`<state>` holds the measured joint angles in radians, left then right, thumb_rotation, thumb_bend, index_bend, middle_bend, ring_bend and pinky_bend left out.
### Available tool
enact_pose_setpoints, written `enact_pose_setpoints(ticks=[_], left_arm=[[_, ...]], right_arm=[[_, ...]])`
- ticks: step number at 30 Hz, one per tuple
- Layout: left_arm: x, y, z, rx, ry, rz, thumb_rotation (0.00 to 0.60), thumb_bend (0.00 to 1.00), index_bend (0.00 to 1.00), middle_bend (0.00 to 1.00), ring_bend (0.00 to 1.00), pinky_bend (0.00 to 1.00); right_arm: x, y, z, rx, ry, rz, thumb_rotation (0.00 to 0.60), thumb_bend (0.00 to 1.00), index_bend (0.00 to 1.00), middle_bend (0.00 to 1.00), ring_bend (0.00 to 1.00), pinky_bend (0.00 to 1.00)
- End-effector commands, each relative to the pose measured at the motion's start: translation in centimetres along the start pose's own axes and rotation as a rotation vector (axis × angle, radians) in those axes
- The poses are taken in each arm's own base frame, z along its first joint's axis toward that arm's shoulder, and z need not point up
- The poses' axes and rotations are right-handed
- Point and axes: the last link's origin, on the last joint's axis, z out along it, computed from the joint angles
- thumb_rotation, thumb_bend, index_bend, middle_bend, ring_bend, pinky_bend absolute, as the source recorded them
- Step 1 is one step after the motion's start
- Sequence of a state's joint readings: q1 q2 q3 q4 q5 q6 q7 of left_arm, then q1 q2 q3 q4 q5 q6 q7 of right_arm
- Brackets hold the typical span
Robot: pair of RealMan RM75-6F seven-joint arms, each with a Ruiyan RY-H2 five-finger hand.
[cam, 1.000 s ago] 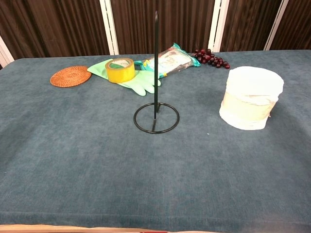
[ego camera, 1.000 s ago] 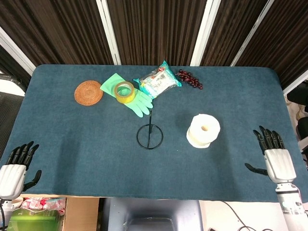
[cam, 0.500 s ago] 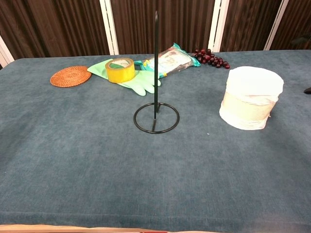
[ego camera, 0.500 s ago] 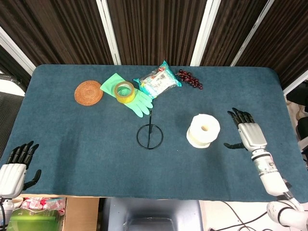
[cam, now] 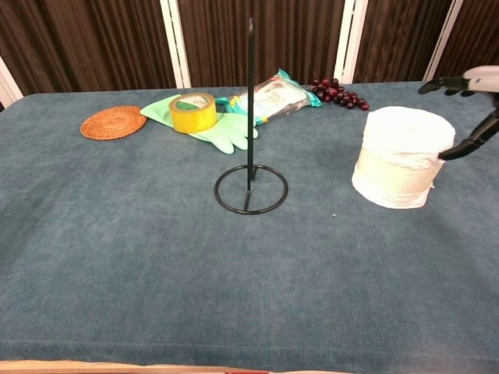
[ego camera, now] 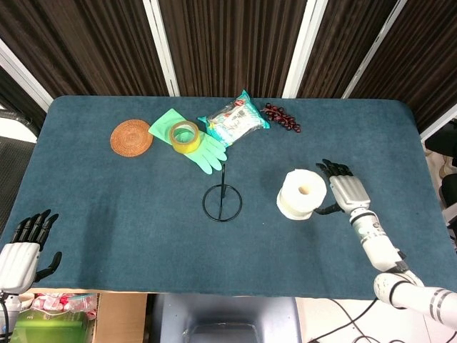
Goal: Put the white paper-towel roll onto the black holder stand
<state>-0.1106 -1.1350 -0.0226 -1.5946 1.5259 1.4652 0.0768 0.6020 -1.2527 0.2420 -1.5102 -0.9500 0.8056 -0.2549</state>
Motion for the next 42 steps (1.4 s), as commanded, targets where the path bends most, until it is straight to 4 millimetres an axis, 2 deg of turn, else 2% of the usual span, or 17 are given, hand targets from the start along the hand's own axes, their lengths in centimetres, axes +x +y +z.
enact_pose_setpoints(ticks=[1, 2, 3, 5, 8, 11, 13, 17, 21, 31, 35, 42], left_arm=[[0.0, 0.0, 0.0, 0.004, 0.002, 0.000, 0.600, 0.43, 0.00, 0.00, 0.00, 0.09], [0.0, 0.0, 0.0, 0.006, 0.002, 0.000, 0.600, 0.43, 0.00, 0.00, 0.00, 0.09], [0.0, 0.0, 0.0, 0.007, 0.003, 0.000, 0.600, 0.43, 0.00, 0.00, 0.00, 0.09], [0.1, 0.0, 0.0, 0.008, 0.005, -0.002, 0.600, 0.43, 0.00, 0.00, 0.00, 0.09], [0.2, 0.0, -0.1, 0.006, 0.008, -0.005, 0.600, 0.43, 0.00, 0.00, 0.00, 0.09], [0.2, 0.0, -0.1, 0.003, 0.010, -0.007, 0.600, 0.43, 0.00, 0.00, 0.00, 0.09], [0.3, 0.0, -0.1, 0.002, 0.010, -0.007, 0.600, 0.43, 0.00, 0.00, 0.00, 0.09], [0.3, 0.0, -0.2, -0.001, 0.011, -0.008, 0.600, 0.43, 0.00, 0.00, 0.00, 0.09], [0.2, 0.0, -0.2, -0.001, 0.011, -0.007, 0.600, 0.43, 0.00, 0.00, 0.00, 0.09], [0.1, 0.3, -0.2, -0.009, 0.011, -0.009, 0.600, 0.43, 0.00, 0.00, 0.00, 0.09], [0.2, 0.2, -0.1, -0.009, 0.011, -0.012, 0.600, 0.43, 0.00, 0.00, 0.00, 0.09], [0.3, 0.0, -0.2, -0.002, 0.012, -0.019, 0.600, 0.43, 0.00, 0.00, 0.00, 0.09]], right_arm=[[-0.4, -0.6, 0.6, 0.003, -0.022, -0.016, 0.600, 0.02, 0.00, 0.00, 0.00, 0.00], [-0.4, -0.8, 0.6, 0.004, -0.020, -0.018, 0.600, 0.02, 0.02, 0.01, 0.00, 0.00], [-0.5, -1.0, 0.7, 0.006, -0.015, -0.021, 0.600, 0.02, 0.08, 0.06, 0.01, 0.00], [-0.6, -1.2, 0.7, 0.010, -0.008, -0.034, 0.600, 0.02, 0.27, 0.20, 0.07, 0.03], [-0.7, -1.5, 0.6, 0.008, 0.005, -0.046, 0.600, 0.11, 0.55, 0.41, 0.32, 0.21], [-0.8, -1.5, 0.5, -0.004, 0.020, -0.044, 0.600, 0.22, 0.74, 0.57, 0.50, 0.38], [-0.8, -1.5, 0.4, -0.011, 0.021, -0.036, 0.600, 0.25, 0.80, 0.62, 0.55, 0.43], [-0.1, -1.5, -0.1, -0.001, 0.063, -0.006, 0.600, 0.27, 0.85, 0.67, 0.59, 0.47], [1.4, -1.5, -1.5, 0.038, 0.153, 0.051, 0.600, 0.28, 0.87, 0.68, 0.61, 0.48], [7.9, -2.9, -6.2, 0.195, 0.383, 0.233, 0.600, 0.28, 0.88, 0.69, 0.62, 0.50], [10.5, -4.7, -7.8, 0.271, 0.471, 0.318, 0.600, 0.28, 0.88, 0.69, 0.62, 0.50], [12.8, -9.7, -8.0, 0.393, 0.562, 0.422, 0.600, 0.28, 0.88, 0.69, 0.62, 0.50]])
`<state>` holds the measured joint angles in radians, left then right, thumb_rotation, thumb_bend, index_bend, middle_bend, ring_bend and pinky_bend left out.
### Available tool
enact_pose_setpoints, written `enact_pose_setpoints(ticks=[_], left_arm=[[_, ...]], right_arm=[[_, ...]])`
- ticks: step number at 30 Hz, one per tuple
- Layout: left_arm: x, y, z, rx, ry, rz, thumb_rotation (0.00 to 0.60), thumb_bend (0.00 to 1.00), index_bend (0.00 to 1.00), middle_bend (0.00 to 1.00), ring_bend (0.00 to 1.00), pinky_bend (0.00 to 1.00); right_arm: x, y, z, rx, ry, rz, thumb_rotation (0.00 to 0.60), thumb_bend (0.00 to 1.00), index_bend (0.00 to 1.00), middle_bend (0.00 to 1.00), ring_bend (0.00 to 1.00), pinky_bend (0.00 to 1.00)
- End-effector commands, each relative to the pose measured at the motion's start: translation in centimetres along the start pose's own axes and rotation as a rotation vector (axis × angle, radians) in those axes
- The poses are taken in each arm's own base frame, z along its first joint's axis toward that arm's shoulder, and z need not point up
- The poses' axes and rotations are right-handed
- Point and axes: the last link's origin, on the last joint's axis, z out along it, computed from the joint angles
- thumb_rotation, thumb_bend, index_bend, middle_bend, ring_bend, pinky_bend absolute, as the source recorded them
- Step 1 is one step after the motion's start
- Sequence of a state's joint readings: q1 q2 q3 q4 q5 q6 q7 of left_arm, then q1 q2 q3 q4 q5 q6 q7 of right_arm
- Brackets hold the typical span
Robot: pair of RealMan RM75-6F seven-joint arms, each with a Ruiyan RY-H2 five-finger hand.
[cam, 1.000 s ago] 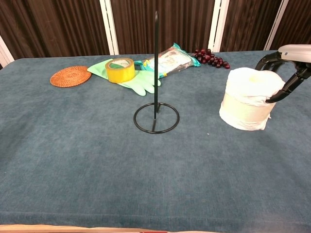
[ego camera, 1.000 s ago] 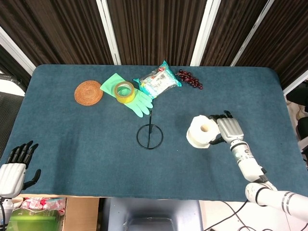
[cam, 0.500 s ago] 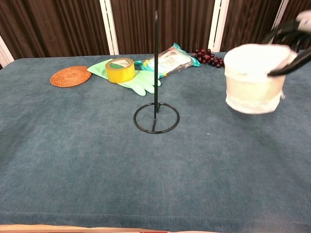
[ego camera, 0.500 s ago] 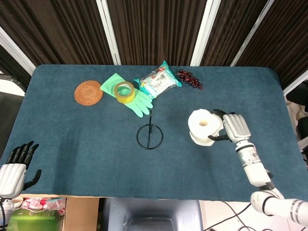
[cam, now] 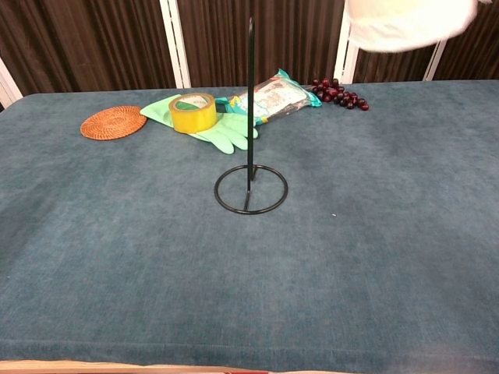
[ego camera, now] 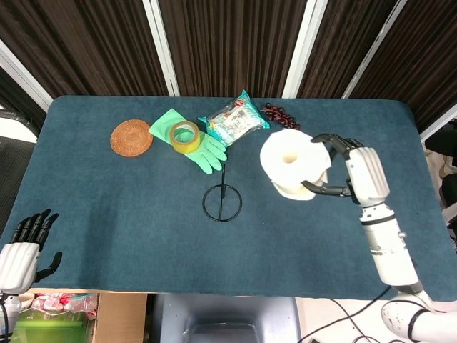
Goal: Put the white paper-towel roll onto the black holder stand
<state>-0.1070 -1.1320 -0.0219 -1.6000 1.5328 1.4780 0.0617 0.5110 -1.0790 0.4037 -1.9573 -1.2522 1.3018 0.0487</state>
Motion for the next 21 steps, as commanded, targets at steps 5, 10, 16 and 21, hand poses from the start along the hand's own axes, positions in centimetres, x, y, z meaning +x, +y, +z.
enact_pose_setpoints(ticks=[5, 10, 16, 21], left_arm=[[0.1, -0.4, 0.2, 0.013, -0.004, -0.009, 0.600, 0.43, 0.00, 0.00, 0.00, 0.09], [0.3, -0.7, 0.4, 0.022, 0.000, -0.021, 0.600, 0.43, 0.00, 0.00, 0.00, 0.09], [0.4, -1.0, 0.5, 0.031, -0.002, -0.028, 0.600, 0.43, 0.00, 0.00, 0.00, 0.09], [0.5, -1.3, 0.6, 0.039, -0.003, -0.036, 0.600, 0.43, 0.00, 0.00, 0.00, 0.09]], right_arm=[[-0.8, -5.2, 1.7, 0.099, 0.100, 0.128, 0.600, 0.28, 0.89, 0.69, 0.63, 0.50], [-2.4, -8.0, 2.8, 0.147, 0.113, 0.248, 0.600, 0.28, 0.89, 0.70, 0.64, 0.50], [-5.1, -10.0, 4.5, 0.163, 0.135, 0.257, 0.600, 0.28, 0.89, 0.70, 0.64, 0.50], [-7.2, -10.6, 5.0, 0.159, 0.109, 0.243, 0.600, 0.28, 0.89, 0.70, 0.64, 0.50]])
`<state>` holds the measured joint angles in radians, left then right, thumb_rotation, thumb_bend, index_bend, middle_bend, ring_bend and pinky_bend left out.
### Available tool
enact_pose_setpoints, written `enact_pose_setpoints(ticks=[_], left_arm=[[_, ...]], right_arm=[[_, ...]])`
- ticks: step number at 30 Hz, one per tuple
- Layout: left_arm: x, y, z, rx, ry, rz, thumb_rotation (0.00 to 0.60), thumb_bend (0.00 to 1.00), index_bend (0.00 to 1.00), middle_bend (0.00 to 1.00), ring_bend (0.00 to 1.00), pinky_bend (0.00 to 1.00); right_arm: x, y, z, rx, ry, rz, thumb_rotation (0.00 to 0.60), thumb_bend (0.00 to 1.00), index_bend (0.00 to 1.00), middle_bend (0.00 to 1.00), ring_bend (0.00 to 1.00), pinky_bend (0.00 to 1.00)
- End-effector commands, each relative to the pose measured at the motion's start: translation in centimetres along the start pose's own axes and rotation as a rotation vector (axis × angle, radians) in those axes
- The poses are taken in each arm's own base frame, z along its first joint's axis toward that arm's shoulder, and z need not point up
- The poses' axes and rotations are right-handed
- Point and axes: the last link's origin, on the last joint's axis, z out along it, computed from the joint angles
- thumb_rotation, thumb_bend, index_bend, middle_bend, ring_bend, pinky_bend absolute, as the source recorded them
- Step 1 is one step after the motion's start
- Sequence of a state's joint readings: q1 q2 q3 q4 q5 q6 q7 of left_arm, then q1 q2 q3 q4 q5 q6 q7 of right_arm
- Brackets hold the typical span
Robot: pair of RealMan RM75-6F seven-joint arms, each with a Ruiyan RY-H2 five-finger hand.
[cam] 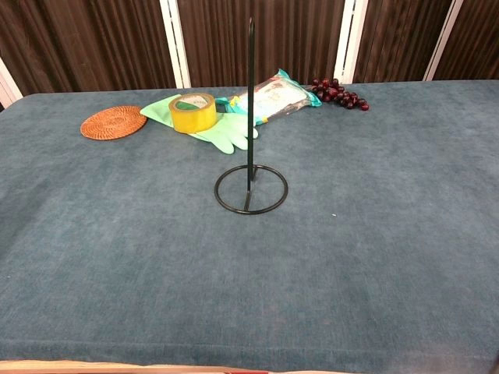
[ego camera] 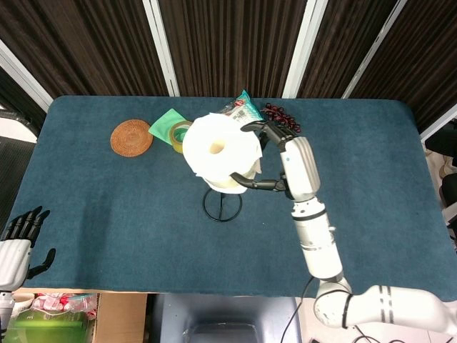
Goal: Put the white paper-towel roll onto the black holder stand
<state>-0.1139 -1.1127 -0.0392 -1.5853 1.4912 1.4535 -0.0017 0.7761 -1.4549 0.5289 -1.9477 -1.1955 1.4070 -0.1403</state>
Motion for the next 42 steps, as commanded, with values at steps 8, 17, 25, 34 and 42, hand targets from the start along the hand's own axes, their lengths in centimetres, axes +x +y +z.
enact_pose_setpoints(ticks=[8, 17, 25, 34, 42], left_arm=[[0.1, -0.3, 0.2, 0.008, 0.002, -0.006, 0.600, 0.43, 0.00, 0.00, 0.00, 0.09], [-0.2, -0.1, 0.4, 0.006, -0.005, 0.001, 0.600, 0.43, 0.00, 0.00, 0.00, 0.09], [-0.2, -0.1, 0.5, 0.008, -0.004, -0.002, 0.600, 0.43, 0.00, 0.00, 0.00, 0.09], [-0.1, -0.1, 0.5, 0.006, 0.002, -0.003, 0.600, 0.43, 0.00, 0.00, 0.00, 0.09], [0.0, 0.1, 0.5, 0.004, 0.002, -0.006, 0.600, 0.43, 0.00, 0.00, 0.00, 0.09]], right_arm=[[-2.8, 1.1, 0.5, -0.028, -0.013, -0.029, 0.600, 0.28, 0.89, 0.70, 0.64, 0.50], [-3.6, 3.2, 0.8, -0.076, -0.027, -0.013, 0.600, 0.28, 0.89, 0.70, 0.65, 0.50], [-4.1, 3.8, 0.7, -0.091, -0.043, 0.011, 0.600, 0.28, 0.90, 0.71, 0.65, 0.50], [-4.5, 5.0, -0.2, -0.103, -0.058, -0.008, 0.600, 0.28, 0.85, 0.71, 0.65, 0.50], [-4.6, 5.8, -0.8, -0.114, -0.086, -0.009, 0.600, 0.25, 0.14, 0.38, 0.32, 0.33]])
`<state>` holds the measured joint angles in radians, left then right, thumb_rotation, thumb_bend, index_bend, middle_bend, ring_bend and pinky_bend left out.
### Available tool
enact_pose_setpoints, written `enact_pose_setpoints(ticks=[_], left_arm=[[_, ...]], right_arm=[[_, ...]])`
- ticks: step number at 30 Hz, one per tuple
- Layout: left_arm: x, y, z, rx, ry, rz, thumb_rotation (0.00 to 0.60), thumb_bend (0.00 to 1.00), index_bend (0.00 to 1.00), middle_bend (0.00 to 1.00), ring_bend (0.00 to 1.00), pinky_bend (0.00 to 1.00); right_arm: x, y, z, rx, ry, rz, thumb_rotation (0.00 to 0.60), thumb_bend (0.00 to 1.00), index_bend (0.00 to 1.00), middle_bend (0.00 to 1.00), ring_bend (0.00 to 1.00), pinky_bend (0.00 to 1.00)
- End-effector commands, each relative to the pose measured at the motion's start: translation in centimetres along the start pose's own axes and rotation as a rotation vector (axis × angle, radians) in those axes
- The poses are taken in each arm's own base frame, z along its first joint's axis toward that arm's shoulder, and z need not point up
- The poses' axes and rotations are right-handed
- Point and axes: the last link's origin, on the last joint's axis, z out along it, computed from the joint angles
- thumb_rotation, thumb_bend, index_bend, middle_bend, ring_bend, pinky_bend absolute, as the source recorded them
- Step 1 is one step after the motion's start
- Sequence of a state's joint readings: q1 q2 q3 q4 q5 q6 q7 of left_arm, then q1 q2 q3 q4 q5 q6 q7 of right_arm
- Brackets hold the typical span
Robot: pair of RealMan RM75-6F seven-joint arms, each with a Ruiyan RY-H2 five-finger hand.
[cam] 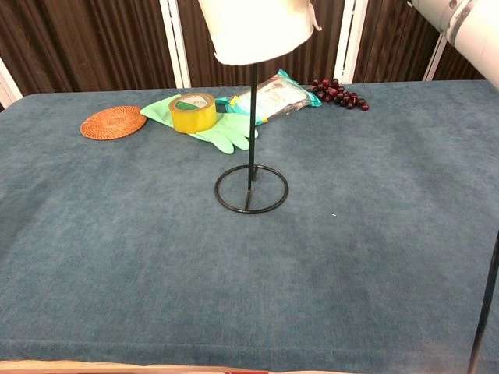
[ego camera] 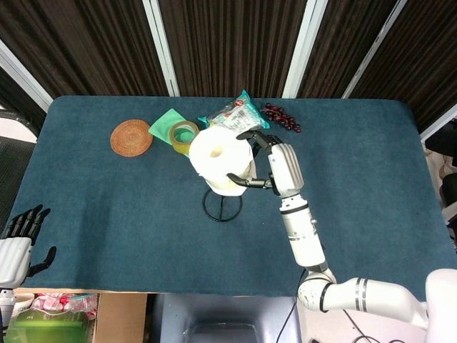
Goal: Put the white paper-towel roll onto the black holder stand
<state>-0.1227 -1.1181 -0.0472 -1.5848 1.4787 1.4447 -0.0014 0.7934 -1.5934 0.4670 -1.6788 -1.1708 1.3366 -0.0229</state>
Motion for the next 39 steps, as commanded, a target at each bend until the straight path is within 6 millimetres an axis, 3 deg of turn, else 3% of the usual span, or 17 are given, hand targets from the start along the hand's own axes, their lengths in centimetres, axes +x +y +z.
enact_pose_setpoints(ticks=[1, 3, 7, 16, 19, 21, 23, 26, 31, 35, 39], left_arm=[[0.0, 0.0, 0.0, 0.000, -0.001, 0.000, 0.600, 0.43, 0.00, 0.00, 0.00, 0.09], [0.0, 0.2, 0.2, -0.004, 0.000, -0.002, 0.600, 0.43, 0.00, 0.00, 0.00, 0.09], [0.0, 0.2, 0.3, -0.004, 0.003, -0.005, 0.600, 0.43, 0.00, 0.00, 0.00, 0.09], [0.0, 0.4, 0.5, -0.004, 0.009, -0.001, 0.600, 0.43, 0.00, 0.00, 0.00, 0.09], [0.3, 0.0, -0.4, -0.012, 0.013, -0.005, 0.600, 0.43, 0.00, 0.00, 0.00, 0.09], [0.5, 0.1, -0.5, -0.025, 0.030, -0.002, 0.600, 0.43, 0.00, 0.00, 0.00, 0.09], [0.6, 0.1, -0.7, -0.035, 0.049, 0.006, 0.600, 0.43, 0.00, 0.00, 0.00, 0.09], [0.6, 0.1, -0.9, -0.042, 0.056, 0.009, 0.600, 0.43, 0.00, 0.00, 0.00, 0.08], [0.6, 0.1, -0.9, -0.050, 0.057, 0.023, 0.600, 0.43, 0.00, 0.00, 0.00, 0.08], [0.5, 0.0, -1.1, -0.055, 0.055, 0.034, 0.600, 0.43, 0.00, 0.00, 0.00, 0.08], [0.2, 0.0, -1.2, -0.050, 0.034, 0.044, 0.600, 0.44, 0.00, 0.00, 0.00, 0.08]], right_arm=[[0.0, 0.4, -0.3, -0.008, -0.028, 0.000, 0.600, 0.22, 0.05, 0.31, 0.26, 0.29], [0.5, 0.7, -0.7, -0.012, -0.040, -0.030, 0.600, 0.18, 0.00, 0.26, 0.21, 0.25], [1.3, 1.2, -1.4, -0.023, -0.065, -0.063, 0.600, 0.13, 0.00, 0.20, 0.16, 0.21], [4.4, 2.1, -4.3, -0.031, -0.095, -0.121, 0.600, 0.09, 0.00, 0.12, 0.09, 0.16], [6.0, 2.8, -7.1, -0.020, -0.130, -0.218, 0.600, 0.09, 0.00, 0.07, 0.04, 0.14], [7.2, 4.0, -10.0, -0.021, -0.154, -0.319, 0.600, 0.09, 0.00, 0.05, 0.01, 0.13], [8.3, 5.9, -13.9, -0.067, -0.229, -0.496, 0.600, 0.09, 0.00, 0.02, 0.00, 0.12], [10.4, 7.9, -19.5, -0.183, -0.315, -0.775, 0.600, 0.09, 0.00, 0.00, 0.00, 0.01], [12.5, 10.2, -26.8, -0.322, -0.251, -0.875, 0.600, 0.10, 0.00, 0.00, 0.00, 0.00], [14.1, 11.4, -29.1, -0.382, -0.172, -0.849, 0.600, 0.10, 0.00, 0.00, 0.00, 0.00], [14.8, 11.4, -29.0, -0.359, -0.147, -0.815, 0.600, 0.10, 0.00, 0.00, 0.00, 0.00]])
